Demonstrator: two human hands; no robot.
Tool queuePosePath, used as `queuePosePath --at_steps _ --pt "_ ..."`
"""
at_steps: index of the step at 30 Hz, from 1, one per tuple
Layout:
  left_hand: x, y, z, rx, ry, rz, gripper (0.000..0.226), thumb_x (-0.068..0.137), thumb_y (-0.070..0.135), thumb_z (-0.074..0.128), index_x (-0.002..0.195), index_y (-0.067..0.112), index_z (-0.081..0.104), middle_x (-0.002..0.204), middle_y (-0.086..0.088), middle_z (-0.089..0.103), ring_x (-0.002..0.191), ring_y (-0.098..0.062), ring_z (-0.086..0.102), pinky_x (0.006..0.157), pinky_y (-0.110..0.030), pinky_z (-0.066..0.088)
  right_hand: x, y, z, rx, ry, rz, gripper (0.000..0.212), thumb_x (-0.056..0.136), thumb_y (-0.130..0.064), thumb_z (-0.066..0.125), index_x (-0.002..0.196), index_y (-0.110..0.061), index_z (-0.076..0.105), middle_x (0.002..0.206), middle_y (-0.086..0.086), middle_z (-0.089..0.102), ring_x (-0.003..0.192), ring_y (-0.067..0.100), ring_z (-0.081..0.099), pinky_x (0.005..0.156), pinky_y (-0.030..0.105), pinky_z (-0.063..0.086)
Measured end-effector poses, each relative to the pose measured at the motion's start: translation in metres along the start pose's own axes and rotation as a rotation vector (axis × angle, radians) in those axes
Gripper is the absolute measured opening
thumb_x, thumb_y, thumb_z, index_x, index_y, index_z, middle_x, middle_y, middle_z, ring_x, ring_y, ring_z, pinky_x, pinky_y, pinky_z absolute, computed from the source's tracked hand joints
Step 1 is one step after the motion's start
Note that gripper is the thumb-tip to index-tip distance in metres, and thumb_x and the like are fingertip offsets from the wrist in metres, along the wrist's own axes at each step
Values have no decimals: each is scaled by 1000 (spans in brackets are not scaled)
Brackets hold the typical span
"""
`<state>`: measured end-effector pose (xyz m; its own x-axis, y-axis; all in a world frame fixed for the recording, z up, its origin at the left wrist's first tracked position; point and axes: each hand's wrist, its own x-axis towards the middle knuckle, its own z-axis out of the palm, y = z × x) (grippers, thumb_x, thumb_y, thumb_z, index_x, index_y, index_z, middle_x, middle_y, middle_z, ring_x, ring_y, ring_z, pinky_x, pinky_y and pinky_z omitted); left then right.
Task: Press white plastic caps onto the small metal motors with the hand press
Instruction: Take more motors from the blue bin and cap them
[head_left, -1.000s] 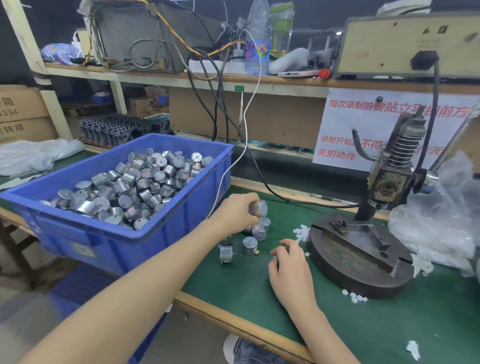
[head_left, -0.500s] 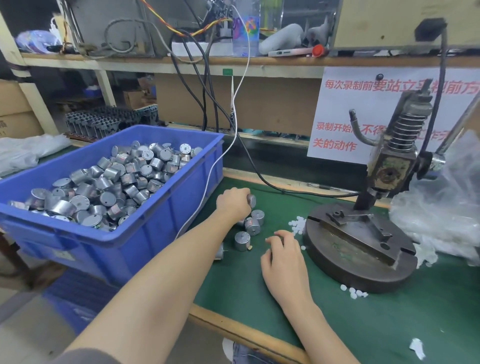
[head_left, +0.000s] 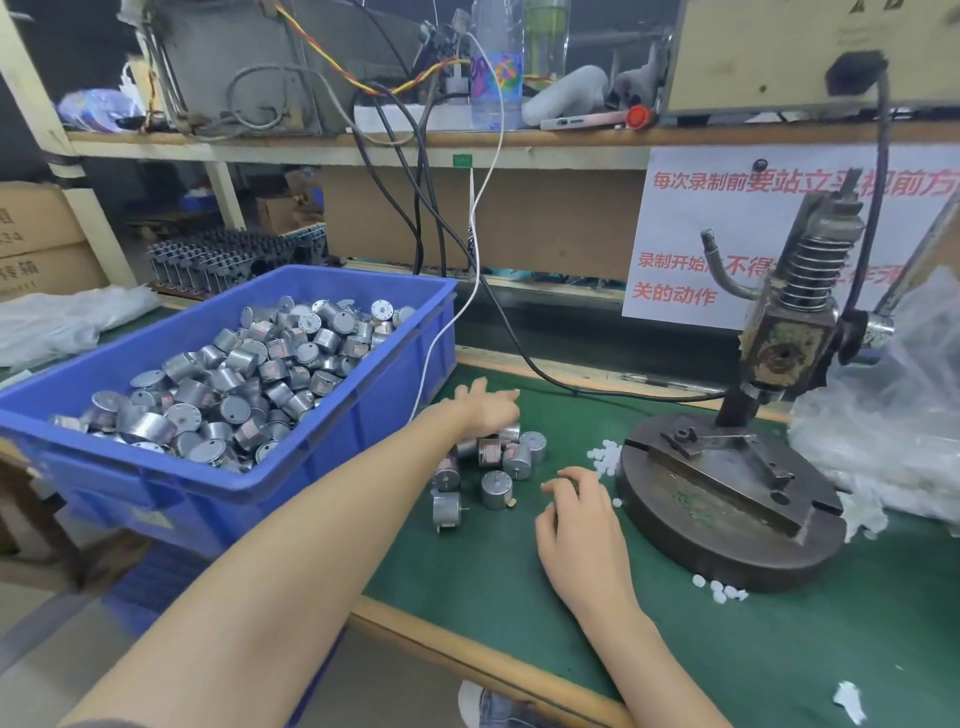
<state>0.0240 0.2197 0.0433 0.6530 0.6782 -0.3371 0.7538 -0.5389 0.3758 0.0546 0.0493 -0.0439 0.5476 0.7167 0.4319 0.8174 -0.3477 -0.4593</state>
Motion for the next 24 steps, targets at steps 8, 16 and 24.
queuePosePath --at_steps 8,16,24 --pt "-61 -8 -89 -99 686 255 40 88 18 44 127 19 49 111 -7 57 90 -24 53 69 -29 37 -3 0 -5 16 -15 18 23 85 -1 52 105 3 63 117 15 54 101 32 55 79 37 47" --pt "-115 -138 -103 160 3 -306 53 88 42 52 134 19 40 122 -6 51 90 -24 60 77 -33 52 -4 -3 -7 -22 -41 14 25 86 -3 51 108 1 62 118 14 53 101 31 55 79 36 46" --pt "-104 -148 -79 455 -212 -285 31 92 22 41 123 19 45 119 -7 53 100 -27 56 81 -35 43 -6 -5 -7 -72 -55 32 24 88 -6 49 109 -2 60 118 11 52 98 29 55 80 35 44"
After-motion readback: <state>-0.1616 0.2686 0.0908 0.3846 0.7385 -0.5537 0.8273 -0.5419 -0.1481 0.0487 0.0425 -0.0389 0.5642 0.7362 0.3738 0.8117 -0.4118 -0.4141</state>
